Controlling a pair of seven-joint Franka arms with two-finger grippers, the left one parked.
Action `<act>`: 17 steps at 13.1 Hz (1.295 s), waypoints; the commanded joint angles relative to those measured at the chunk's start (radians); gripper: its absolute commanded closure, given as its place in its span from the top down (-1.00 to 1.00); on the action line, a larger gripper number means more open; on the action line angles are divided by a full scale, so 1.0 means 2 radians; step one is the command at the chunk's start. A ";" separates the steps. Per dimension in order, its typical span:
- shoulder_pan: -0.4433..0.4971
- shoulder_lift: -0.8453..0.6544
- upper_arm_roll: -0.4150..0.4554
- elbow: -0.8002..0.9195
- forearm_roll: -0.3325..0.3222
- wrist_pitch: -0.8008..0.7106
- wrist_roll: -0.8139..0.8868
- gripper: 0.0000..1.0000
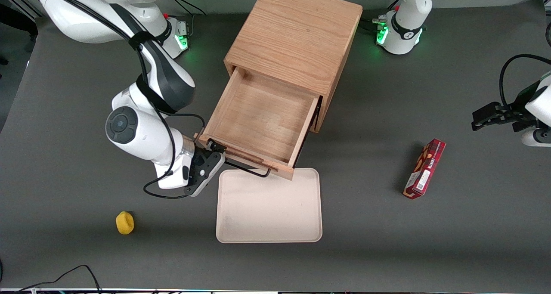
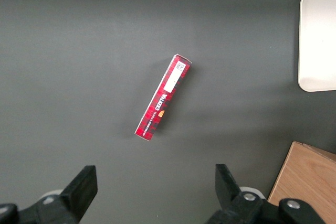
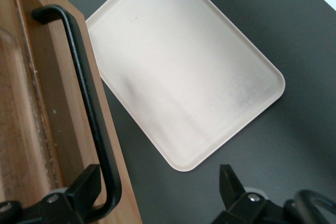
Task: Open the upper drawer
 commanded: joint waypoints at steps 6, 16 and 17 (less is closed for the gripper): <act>-0.053 -0.158 -0.066 -0.017 0.147 -0.107 0.084 1.00; -0.118 -0.296 -0.104 -0.059 -0.005 -0.303 0.277 1.00; -0.118 -0.296 -0.104 -0.065 -0.005 -0.292 0.275 1.00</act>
